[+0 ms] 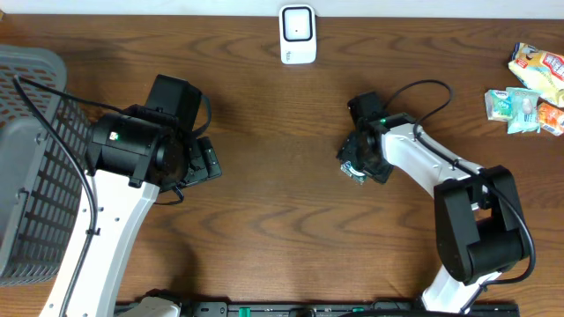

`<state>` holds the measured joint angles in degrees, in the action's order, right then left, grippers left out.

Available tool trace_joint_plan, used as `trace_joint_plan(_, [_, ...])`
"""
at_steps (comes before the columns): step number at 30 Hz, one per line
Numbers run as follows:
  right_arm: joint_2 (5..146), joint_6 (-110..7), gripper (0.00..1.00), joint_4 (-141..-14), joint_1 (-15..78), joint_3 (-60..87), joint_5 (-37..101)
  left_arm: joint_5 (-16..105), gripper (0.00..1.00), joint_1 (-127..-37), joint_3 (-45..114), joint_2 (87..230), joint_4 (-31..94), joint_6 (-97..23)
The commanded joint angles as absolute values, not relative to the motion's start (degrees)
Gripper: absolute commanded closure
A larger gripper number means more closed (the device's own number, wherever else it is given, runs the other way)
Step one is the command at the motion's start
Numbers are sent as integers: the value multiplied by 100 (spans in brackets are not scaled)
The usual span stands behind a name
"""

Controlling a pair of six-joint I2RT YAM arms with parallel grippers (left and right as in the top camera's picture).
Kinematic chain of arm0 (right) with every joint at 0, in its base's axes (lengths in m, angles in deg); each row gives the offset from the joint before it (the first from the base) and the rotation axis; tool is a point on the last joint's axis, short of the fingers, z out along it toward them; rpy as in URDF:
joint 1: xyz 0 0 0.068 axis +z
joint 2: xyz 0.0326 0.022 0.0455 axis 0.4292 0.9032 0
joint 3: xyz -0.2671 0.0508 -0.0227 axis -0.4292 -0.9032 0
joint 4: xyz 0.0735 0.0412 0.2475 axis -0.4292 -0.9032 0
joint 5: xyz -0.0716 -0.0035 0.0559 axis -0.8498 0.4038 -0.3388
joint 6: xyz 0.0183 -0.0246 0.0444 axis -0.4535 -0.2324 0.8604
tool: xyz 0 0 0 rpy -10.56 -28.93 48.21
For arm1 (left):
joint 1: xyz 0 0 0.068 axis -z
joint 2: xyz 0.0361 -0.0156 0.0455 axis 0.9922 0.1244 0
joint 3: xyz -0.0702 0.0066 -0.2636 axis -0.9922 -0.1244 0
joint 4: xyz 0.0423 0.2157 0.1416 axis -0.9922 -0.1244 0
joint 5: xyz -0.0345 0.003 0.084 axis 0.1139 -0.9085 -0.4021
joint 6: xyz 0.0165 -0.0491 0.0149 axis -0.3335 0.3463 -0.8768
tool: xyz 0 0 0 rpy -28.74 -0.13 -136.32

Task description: Scan the item barcode

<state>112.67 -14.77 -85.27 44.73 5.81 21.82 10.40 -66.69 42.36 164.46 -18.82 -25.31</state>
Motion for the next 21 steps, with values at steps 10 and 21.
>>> trace_joint_plan(10, [11197, -1355, 29, -8542, 4619, 557, 2206, 1024, 2, -6693, 4262, 16415, -1900, -2478])
trace_joint_plan(21, [11407, -1352, 33, -8522, 4608, 552, 2084, 1024, 2, -6693, 4262, 16415, -1900, -2478])
